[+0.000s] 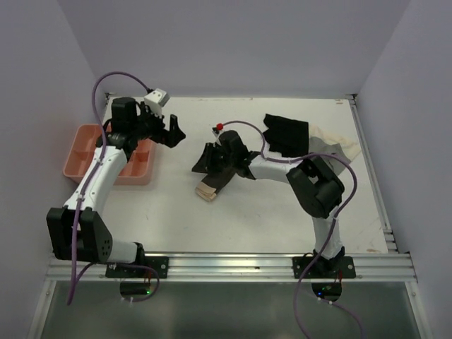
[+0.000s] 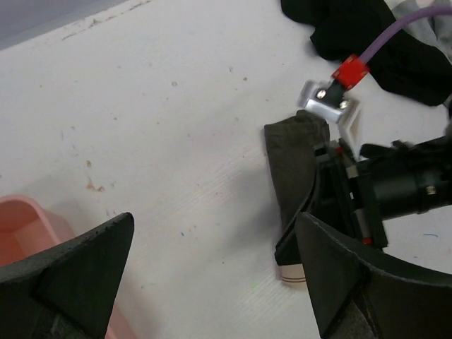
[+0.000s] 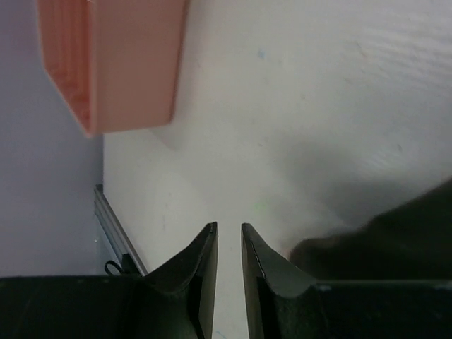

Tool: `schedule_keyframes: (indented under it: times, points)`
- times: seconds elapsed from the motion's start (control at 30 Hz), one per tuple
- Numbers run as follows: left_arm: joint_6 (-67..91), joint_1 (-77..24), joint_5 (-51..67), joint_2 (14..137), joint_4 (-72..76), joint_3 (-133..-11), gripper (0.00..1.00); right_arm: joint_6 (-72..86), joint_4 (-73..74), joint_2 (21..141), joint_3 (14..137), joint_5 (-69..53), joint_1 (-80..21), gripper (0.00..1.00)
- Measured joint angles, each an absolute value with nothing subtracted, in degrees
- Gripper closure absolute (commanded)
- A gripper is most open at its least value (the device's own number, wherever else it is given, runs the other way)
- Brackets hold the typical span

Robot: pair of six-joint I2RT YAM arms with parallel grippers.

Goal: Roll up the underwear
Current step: Fold the underwear

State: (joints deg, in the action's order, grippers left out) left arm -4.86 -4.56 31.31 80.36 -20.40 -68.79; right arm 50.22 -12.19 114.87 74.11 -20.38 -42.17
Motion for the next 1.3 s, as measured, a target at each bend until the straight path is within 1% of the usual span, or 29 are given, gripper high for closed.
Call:
schedule_keyframes:
  times: [0.03, 0.07, 0.1, 0.13, 0.17, 0.2, 0.23, 0.3, 0.37, 0.47, 0.57, 0.73, 0.83, 0.87, 1.0, 1.07, 1.17, 1.3]
  points:
    - [-4.9, -4.3, 31.3, 79.3, -20.1, -68.5, 0.03, 51.0, -13.0, 116.1, 72.9, -20.8, -42.4, 0.75]
    - [-4.9, -4.3, 31.3, 78.1, -19.8, -68.3, 0.09, 51.6, -13.4, 117.4, 71.6, -21.3, -42.4, 0.75]
    - [-4.9, -4.3, 31.3, 77.3, -19.6, -68.2, 0.17, 51.9, -13.5, 118.8, 70.4, -22.3, -42.2, 0.75]
    - [-4.9, -4.3, 31.4, 76.4, -19.2, -68.1, 0.20, 52.1, -13.6, 120.0, 69.6, -22.9, -41.9, 0.75]
    - [-4.9, -4.4, 31.5, 75.9, -18.9, -68.1, 0.21, 53.2, -14.3, 121.4, 68.5, -24.4, -41.6, 0.76]
    - [-5.0, -4.4, 31.8, 75.7, -18.9, -68.1, 0.14, 53.8, -16.7, 122.0, 67.7, -27.0, -41.1, 0.76]
    - [-5.2, -4.4, 32.2, 75.6, -18.9, -68.1, 0.10, 53.7, -17.2, 122.0, 67.4, -27.7, -40.9, 0.76]
    - [-5.2, -4.4, 33.3, 75.8, -18.7, -67.4, 0.07, 53.5, -19.6, 122.0, 65.6, -30.0, -40.5, 0.76]
    - [-5.1, -4.3, 34.5, 75.4, -18.0, -65.3, 0.06, 52.6, -21.3, 121.4, 63.5, -32.9, -40.4, 0.76]
    - [-5.1, -4.3, 36.5, 74.4, -17.2, -61.2, 0.08, 49.2, -20.5, 119.9, 61.0, -37.4, -40.4, 0.76]
    - [-4.5, -4.3, 38.6, 74.1, -16.4, -57.9, 0.12, 43.6, -16.0, 118.1, 60.3, -40.8, -40.4, 0.73]
    - [-0.1, -4.3, 42.1, 73.5, -11.6, -52.1, 0.16, 33.7, -4.7, 111.4, 60.3, -42.1, -40.4, 0.64]
    - [3.3, -4.3, 43.5, 73.4, -7.6, -49.2, 0.19, 31.8, -1.5, 104.7, 60.2, -40.9, -40.4, 0.64]
    - [4.3, -4.4, 43.9, 73.4, -6.3, -48.4, 0.19, 31.9, -1.4, 102.2, 59.9, -40.1, -40.4, 0.66]
    - [7.4, -4.9, 44.5, 73.3, -1.6, -46.0, 0.21, 35.7, -6.7, 92.4, 53.5, -36.8, -40.1, 0.71]
    - [8.6, -5.7, 44.5, 73.3, 0.4, -45.0, 0.22, 38.9, -11.2, 90.2, 48.7, -35.4, -40.1, 0.74]
    - [10.2, -7.9, 44.5, 73.5, 3.2, -43.8, 0.24, 44.9, -18.3, 92.2, 41.8, -33.7, -40.0, 0.76]
    - [11.7, -10.9, 44.4, 75.5, 5.7, -43.3, 0.28, 51.2, -25.8, 99.7, 36.3, -32.1, -40.0, 0.78]
